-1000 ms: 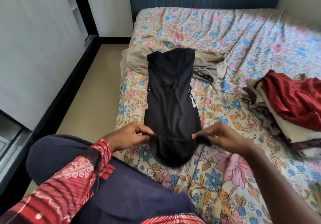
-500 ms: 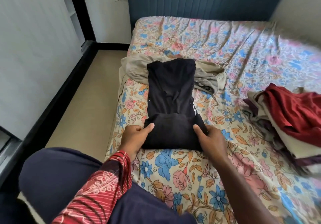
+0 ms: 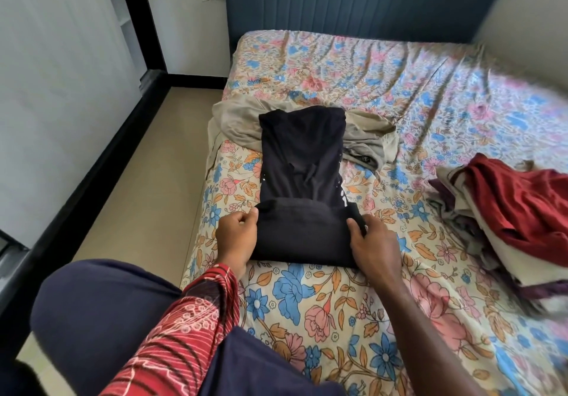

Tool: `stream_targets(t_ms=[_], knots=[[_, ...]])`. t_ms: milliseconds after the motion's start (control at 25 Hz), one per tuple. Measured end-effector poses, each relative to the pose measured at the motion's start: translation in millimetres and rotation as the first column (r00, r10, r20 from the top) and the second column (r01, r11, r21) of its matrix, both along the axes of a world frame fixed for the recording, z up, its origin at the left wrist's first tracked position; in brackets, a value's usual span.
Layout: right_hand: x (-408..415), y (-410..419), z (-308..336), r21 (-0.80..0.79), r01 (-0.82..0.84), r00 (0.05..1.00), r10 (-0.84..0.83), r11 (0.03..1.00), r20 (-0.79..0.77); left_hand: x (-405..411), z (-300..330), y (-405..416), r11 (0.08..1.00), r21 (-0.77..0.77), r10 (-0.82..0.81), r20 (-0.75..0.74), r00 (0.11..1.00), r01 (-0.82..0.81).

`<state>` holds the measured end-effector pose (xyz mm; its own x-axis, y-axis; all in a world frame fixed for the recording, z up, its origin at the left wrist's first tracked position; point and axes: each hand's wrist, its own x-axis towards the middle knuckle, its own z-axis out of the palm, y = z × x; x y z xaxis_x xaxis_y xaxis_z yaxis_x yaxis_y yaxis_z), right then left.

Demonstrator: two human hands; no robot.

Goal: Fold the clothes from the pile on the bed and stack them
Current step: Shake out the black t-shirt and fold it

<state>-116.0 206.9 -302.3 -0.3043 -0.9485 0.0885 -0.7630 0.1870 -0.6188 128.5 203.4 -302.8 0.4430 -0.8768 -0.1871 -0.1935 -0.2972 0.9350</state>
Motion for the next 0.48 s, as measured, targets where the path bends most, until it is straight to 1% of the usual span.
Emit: stream_targets(t_ms=[80,120,160,240,320,400,480], knots=[[-6,2,0,-0.015,0.001,0.997,0.0,1.0,0.083,7,0,-6,0.997,-0.019,-0.068,0.129,0.989,0.071],[-8,3,1,-0.014,0.001,0.993,0.001,1.0,0.115,10,3,-8,0.991,-0.04,-0.121,0.146,0.982,0.128],[-9,5,1,-0.012,-0.001,0.989,0.003,1.0,0.145,14,5,-10,0.983,-0.056,-0.166,0.128,0.978,0.175],[-9,7,0,-0.013,-0.011,0.99,0.012,1.0,0.142,24,9,-14,0.974,-0.078,-0.211,0.01,0.977,0.211],[-7,8,-4,-0.015,-0.017,0.996,0.018,1.0,0.088,37,10,-20,0.971,-0.053,-0.24,-0.13,0.962,0.235],[-7,4,-8,-0.014,-0.015,0.996,0.016,1.0,0.09,48,10,-30,0.958,-0.042,-0.284,-0.261,0.923,0.283],[-9,2,-9,-0.014,-0.019,0.991,0.021,1.0,0.134,55,7,-42,0.934,-0.073,-0.353,-0.332,0.874,0.35]])
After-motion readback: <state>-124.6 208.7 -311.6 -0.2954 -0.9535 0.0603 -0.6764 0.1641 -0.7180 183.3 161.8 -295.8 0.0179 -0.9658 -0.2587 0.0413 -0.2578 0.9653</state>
